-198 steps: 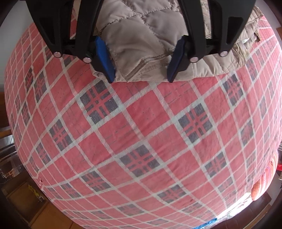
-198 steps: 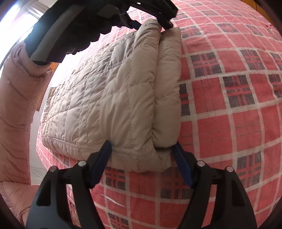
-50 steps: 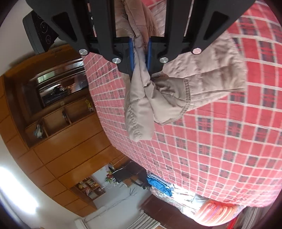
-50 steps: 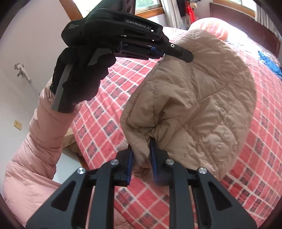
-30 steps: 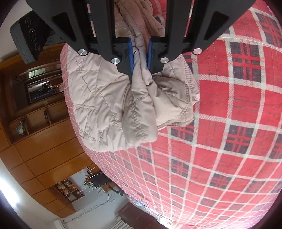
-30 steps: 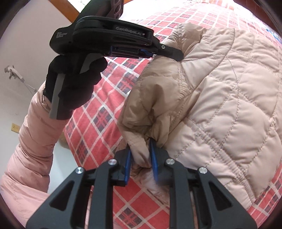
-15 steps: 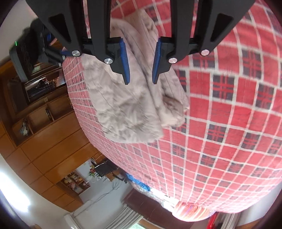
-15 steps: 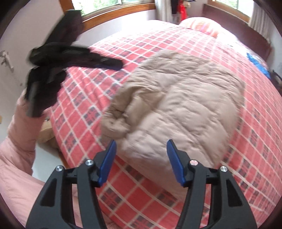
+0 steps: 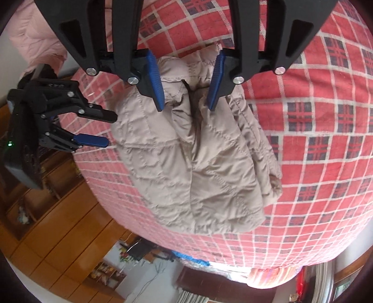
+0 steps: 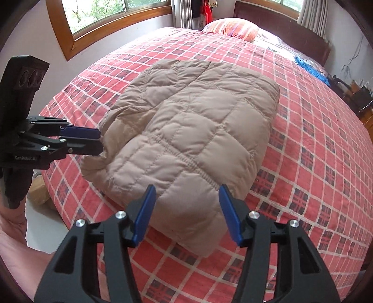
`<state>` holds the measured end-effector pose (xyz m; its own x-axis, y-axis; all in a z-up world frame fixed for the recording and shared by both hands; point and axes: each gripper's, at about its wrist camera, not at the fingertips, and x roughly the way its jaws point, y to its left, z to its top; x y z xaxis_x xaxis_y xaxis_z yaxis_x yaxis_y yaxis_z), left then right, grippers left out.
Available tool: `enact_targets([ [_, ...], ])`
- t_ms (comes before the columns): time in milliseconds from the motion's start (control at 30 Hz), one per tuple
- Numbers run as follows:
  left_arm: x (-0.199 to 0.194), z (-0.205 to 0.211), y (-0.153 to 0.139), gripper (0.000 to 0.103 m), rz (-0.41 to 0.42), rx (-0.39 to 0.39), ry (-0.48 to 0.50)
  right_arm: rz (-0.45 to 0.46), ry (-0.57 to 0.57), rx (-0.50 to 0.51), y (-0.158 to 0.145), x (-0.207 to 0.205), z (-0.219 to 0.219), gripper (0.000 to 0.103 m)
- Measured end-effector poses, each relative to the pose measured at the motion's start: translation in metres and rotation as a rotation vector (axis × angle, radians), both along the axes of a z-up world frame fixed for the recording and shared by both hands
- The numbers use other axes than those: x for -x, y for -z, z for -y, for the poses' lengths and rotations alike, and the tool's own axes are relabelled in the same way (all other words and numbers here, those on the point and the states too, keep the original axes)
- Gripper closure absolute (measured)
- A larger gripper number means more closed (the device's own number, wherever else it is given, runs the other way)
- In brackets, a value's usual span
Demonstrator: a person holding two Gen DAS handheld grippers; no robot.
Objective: Fold large clothes
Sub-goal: 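Open the right tool to release the coat while the left tool pinches the fold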
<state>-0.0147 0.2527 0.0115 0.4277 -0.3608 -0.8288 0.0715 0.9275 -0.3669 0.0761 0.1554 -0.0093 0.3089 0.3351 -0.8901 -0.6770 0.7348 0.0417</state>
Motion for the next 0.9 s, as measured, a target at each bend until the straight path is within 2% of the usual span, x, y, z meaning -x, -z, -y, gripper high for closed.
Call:
enact_targets([
  [267,0.021,-0.004,-0.006,0.058,-0.002,-0.03,-0.09,0.016,-0.003,0.005,0.006,0.002,0.008,0.047],
  [400,0.021,-0.001,-0.004,0.053,-0.007,-0.075,-0.087,0.023,-0.01,0.007,0.008,0.001,0.008,0.048],
  [567,0.012,0.003,0.006,0.053,-0.021,-0.093,-0.09,0.046,-0.019,0.016,0.012,0.004,0.005,0.048],
  [633,0.01,0.0,0.011,0.061,-0.03,-0.076,-0.097,0.063,-0.026,0.024,0.013,0.006,0.003,0.048],
  [667,0.009,-0.003,0.013,0.077,-0.038,-0.067,-0.106,0.067,-0.028,0.025,0.013,0.007,0.003,0.048],
  [700,0.01,-0.006,0.014,0.088,-0.039,-0.062,-0.115,0.071,-0.03,0.025,0.013,0.007,0.003,0.048],
  [900,0.024,-0.02,0.004,0.096,0.0,0.022,-0.101,0.074,-0.038,0.017,0.012,0.009,0.006,0.048],
])
